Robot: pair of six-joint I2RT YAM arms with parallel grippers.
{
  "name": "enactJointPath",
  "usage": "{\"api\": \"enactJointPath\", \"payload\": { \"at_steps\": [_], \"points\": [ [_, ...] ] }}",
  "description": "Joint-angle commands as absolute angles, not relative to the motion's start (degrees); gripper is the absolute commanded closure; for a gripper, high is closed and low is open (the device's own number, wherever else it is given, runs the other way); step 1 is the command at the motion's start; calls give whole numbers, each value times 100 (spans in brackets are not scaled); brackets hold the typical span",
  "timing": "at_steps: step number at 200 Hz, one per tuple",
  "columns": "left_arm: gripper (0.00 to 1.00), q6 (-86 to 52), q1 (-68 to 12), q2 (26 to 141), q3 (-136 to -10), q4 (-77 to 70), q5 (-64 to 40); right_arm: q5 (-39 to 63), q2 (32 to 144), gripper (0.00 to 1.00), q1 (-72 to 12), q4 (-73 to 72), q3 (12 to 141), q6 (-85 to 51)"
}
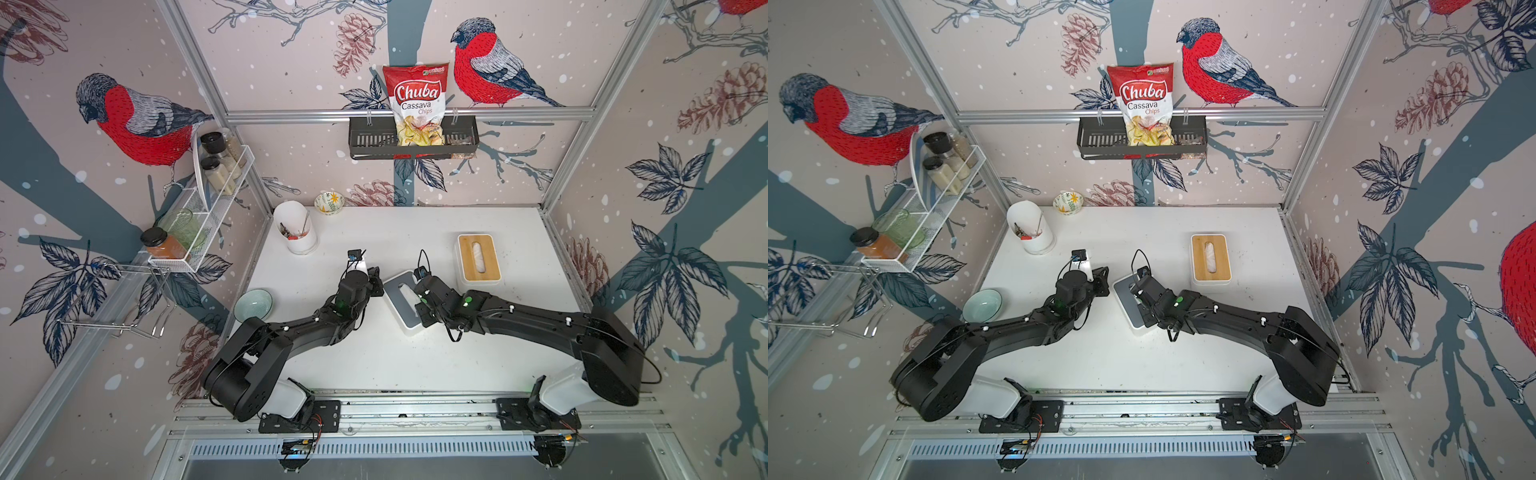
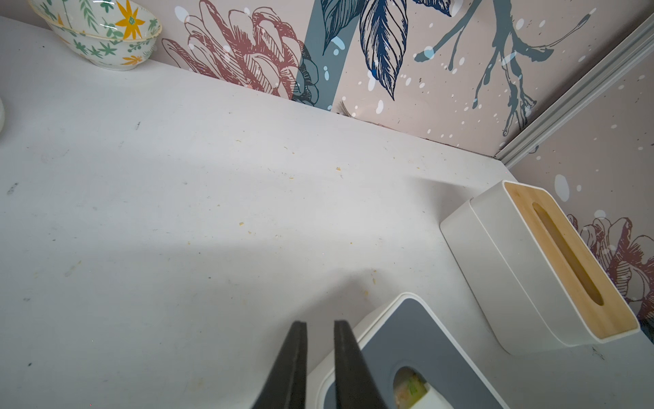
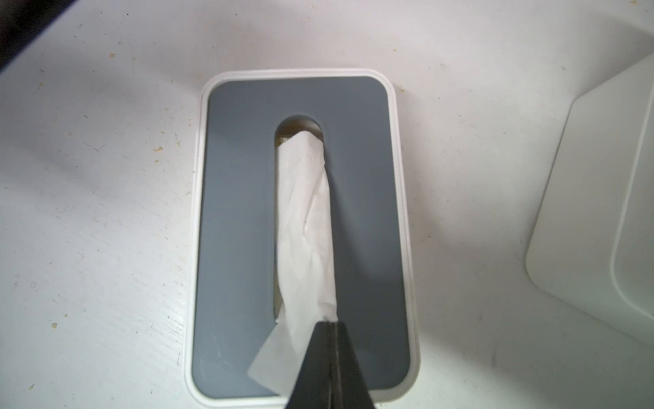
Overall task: Put the tissue paper into the tissue box
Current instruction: Pull the paper towel from the tissue box.
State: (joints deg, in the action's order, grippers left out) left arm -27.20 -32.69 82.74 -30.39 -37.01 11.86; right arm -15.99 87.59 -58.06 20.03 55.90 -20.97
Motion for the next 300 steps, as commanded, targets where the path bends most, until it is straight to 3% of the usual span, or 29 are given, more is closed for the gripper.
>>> {"api": "enactJointPath", "payload": {
  "at_steps": [1,18,42,70,124,169,210,262,300],
  "points": [
    [81,-2775,-3243,8259,-3029,-3955,1154,-1639,8788,75,-5818,2157,5622,-2128],
    [81,-2773,-3239,8253,-3030,-3948,1144,-1722,8768,60,-5812,2294,5788,-2041],
    [81,-2773,-3237,8244,-3023,-3956,1151,-1863,8704,48,-5777,2386,6197,-1769],
    [81,-2794,-3240,8132,-2928,-4031,1229,-1454,8878,45,-5551,2206,6604,-1343],
    [81,-3047,-2914,7538,-2311,-4458,1288,-1061,9797,52,-5456,2276,6973,-692],
    [81,-3140,-2803,7568,-2276,-4539,1134,-1352,10227,54,-5455,2347,7065,-559],
    [81,-3155,-2800,7602,-2280,-4535,1117,-1506,10425,63,-5423,2351,7127,-538],
    [81,-3157,-2799,7616,-2294,-4534,1113,-1300,10173,84,-5398,2252,7095,-615],
    [81,-3159,-2794,7620,-2302,-4524,1107,-935,9719,86,-5238,1981,6920,-733]
  ]
}}
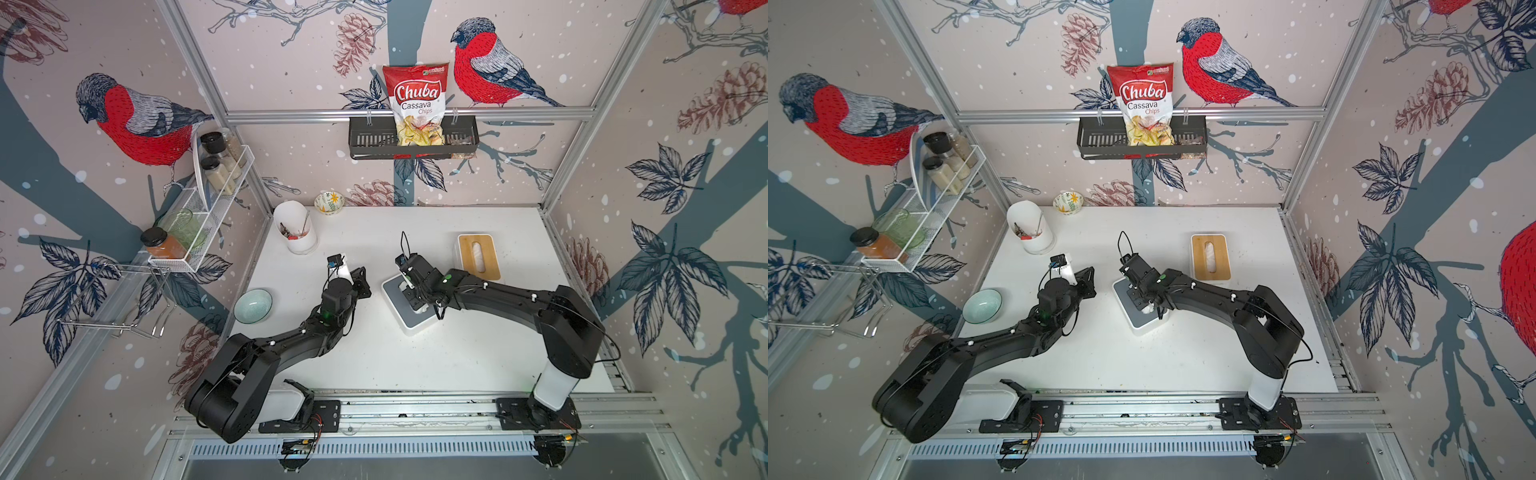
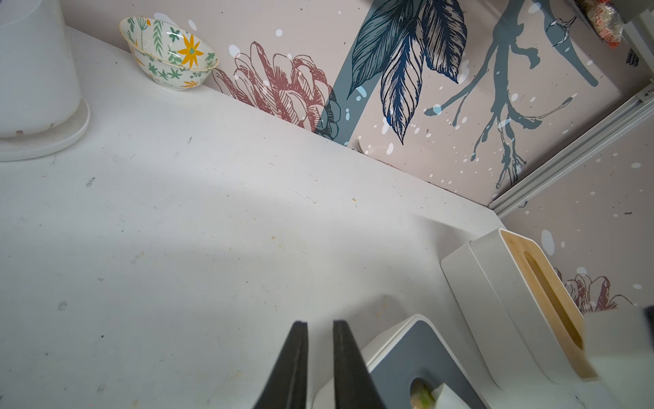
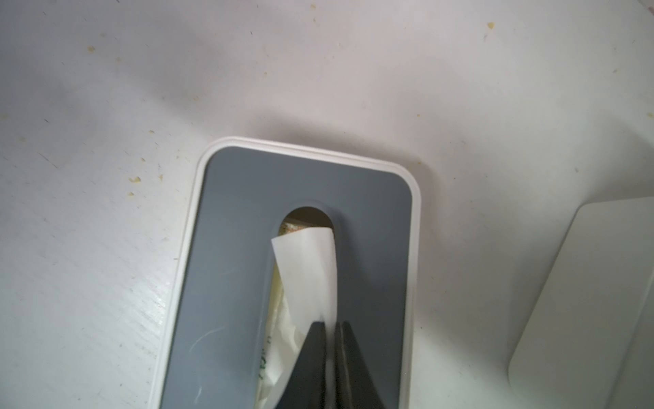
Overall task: Put the tissue paper into the tissue box
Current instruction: Pull the paper towel from the tissue box.
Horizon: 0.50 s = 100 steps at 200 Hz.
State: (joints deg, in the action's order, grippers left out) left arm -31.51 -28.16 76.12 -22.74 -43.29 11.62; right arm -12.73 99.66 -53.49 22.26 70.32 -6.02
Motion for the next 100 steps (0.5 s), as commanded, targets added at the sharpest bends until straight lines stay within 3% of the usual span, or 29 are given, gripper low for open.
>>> {"api": "enactJointPath", "payload": {
  "at_steps": [1,21,40,54,100],
  "points": [
    [81,-3162,-2795,7620,-2298,-4525,1107,-920,9707,86,-5229,1975,6905,-731],
    [81,-3161,-2794,7620,-2294,-4526,1095,-571,9548,80,-5036,1756,6683,-817],
    [82,-3167,-2795,7620,-2294,-4513,1092,-422,9521,64,-4906,1661,6504,-873],
    [82,-3165,-2794,7629,-2303,-4517,1081,-348,9512,58,-4889,1622,6398,-895],
    [81,-3158,-2790,7655,-2314,-4524,1064,-420,9123,51,-4839,1544,6178,-982]
  ]
}}
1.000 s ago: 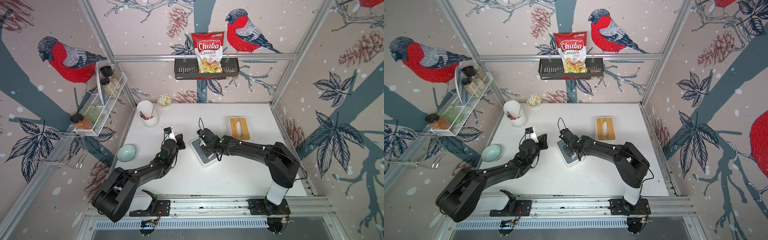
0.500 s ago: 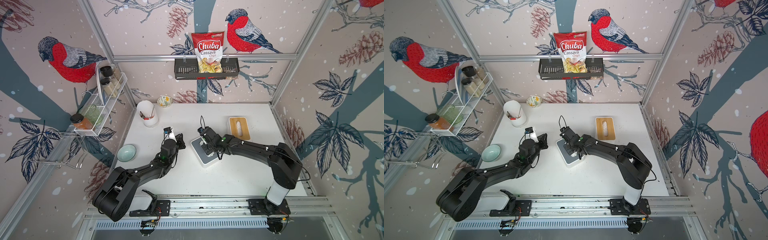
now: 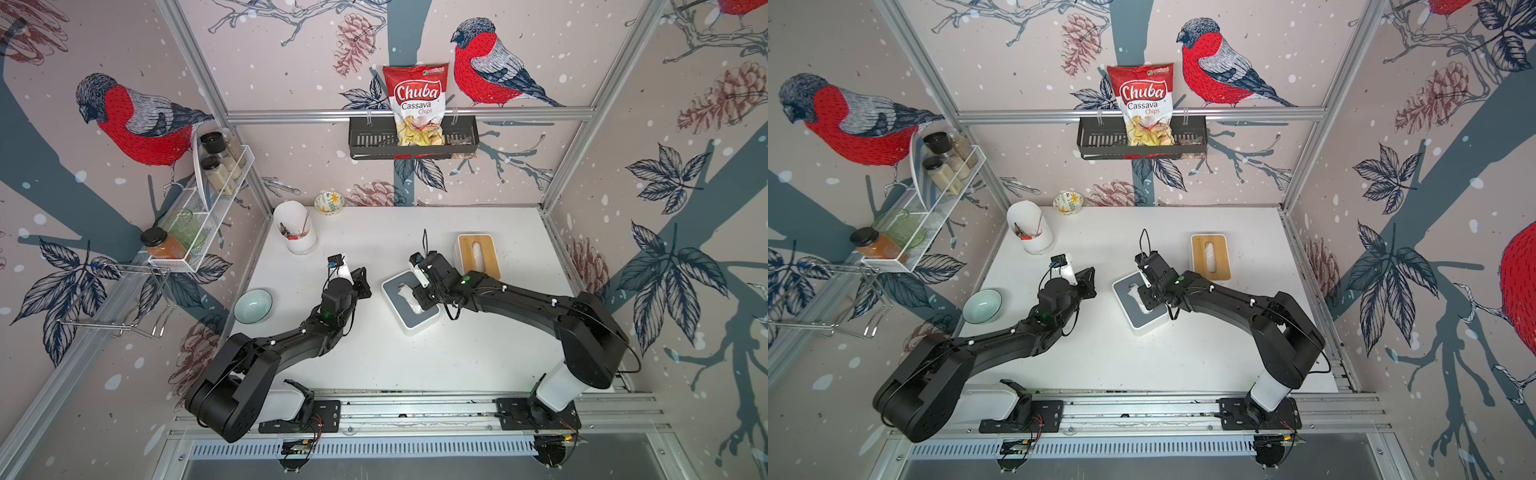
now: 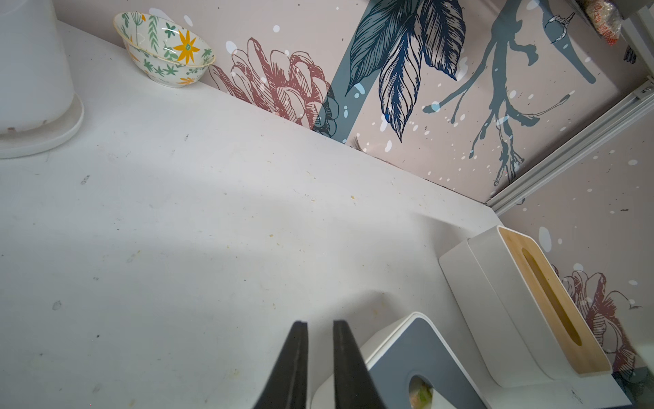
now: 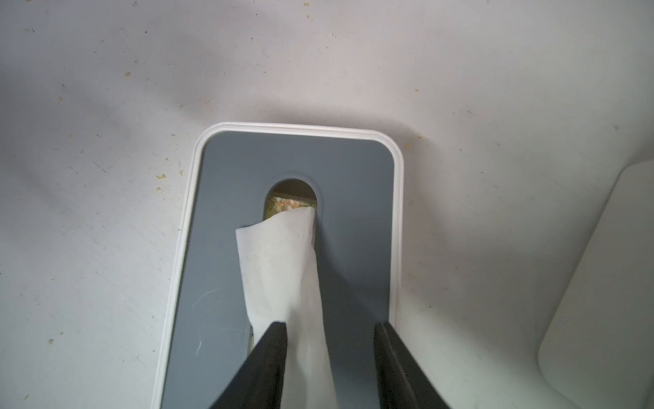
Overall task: Put the tissue paper into the tissue box
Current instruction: Pull the paper towel from the tissue box.
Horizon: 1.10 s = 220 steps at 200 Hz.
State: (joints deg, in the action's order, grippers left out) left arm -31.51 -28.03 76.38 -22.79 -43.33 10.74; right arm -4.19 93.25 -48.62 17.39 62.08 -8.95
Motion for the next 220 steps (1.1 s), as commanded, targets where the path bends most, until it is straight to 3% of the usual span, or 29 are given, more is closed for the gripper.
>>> {"api": "enactJointPath", "payload": {
  "at_steps": [1,42,70,92,141,182,220],
  "points": [
    [81,-3161,-2788,7655,-2313,-4525,1064,-425,9110,50,-4841,1550,6183,-987],
    [81,-3161,-2793,7655,-2313,-4516,1068,-1349,8708,44,-5347,1989,6378,-980],
    [82,-3159,-2790,7655,-2320,-4518,1055,-1779,8509,49,-5790,2334,6387,-1209],
    [81,-3164,-2797,7678,-2320,-4539,1034,-1476,8356,55,-5981,2242,6209,-1392],
    [81,-3173,-2794,7664,-2294,-4541,1002,-949,9035,61,-5996,2135,6279,-1331],
    [81,-3179,-2788,7686,-2303,-4541,1009,-1182,9945,63,-5835,2229,6660,-1133],
    [82,-3171,-2791,7699,-2329,-4532,1027,-1528,9888,60,-5508,2111,6818,-1077]
  ]
}}
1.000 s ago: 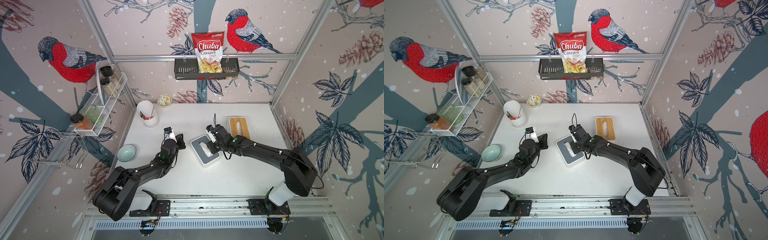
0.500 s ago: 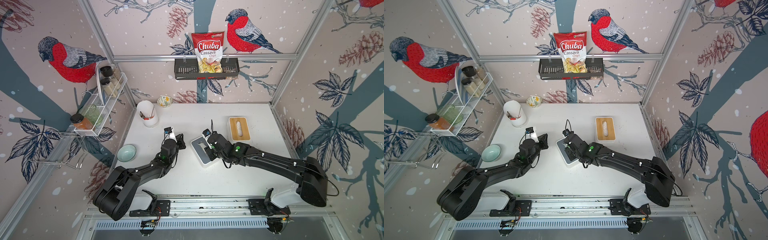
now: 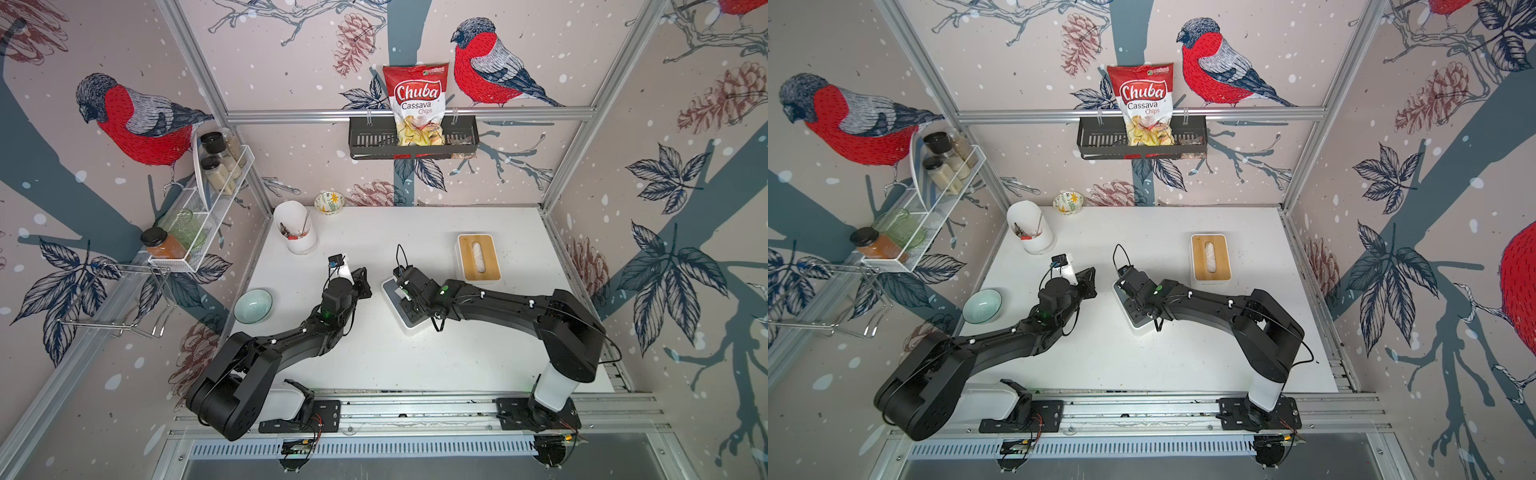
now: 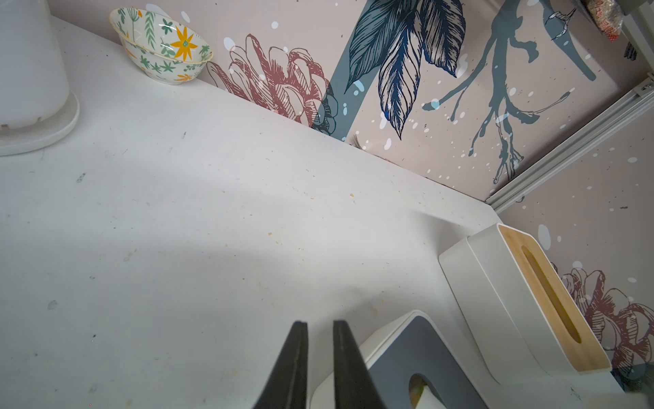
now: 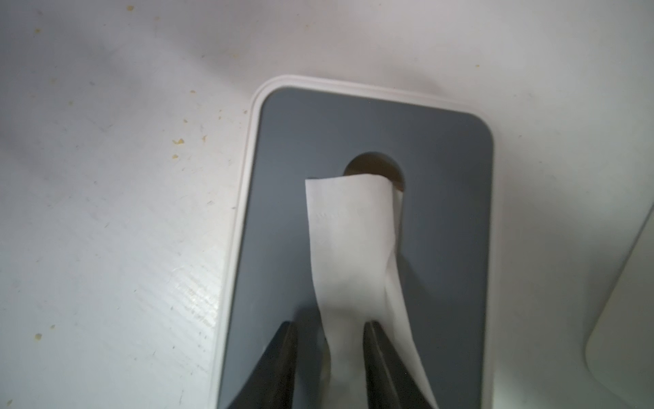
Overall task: Put the tissue paper into the tissue box
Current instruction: Pull the paper towel from the tissue box, then move the tissue box to the center of the board.
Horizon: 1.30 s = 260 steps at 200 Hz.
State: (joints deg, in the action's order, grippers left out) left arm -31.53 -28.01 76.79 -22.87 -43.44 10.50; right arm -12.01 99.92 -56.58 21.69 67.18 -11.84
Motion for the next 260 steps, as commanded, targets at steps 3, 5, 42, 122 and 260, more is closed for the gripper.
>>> {"api": "enactJointPath", "payload": {
  "at_steps": [3,5,42,122,260],
  "points": [
    [81,-3164,-2794,7701,-2329,-4527,1023,-1537,9862,60,-5469,2102,6813,-1073],
    [81,-3164,-2793,7700,-2333,-4527,1025,-1540,9842,60,-5447,2097,6819,-1072],
    [81,-3148,-2793,7726,-2347,-4518,1026,-1693,9637,59,-5039,2123,6644,-1125],
    [80,-3172,-2799,7307,-2363,-4049,879,-1494,8842,59,-4631,2054,5682,-1560],
    [51,-4159,-3361,5473,-2151,-487,9,271,6720,32,-4374,1537,3861,-2075]
  ]
}}
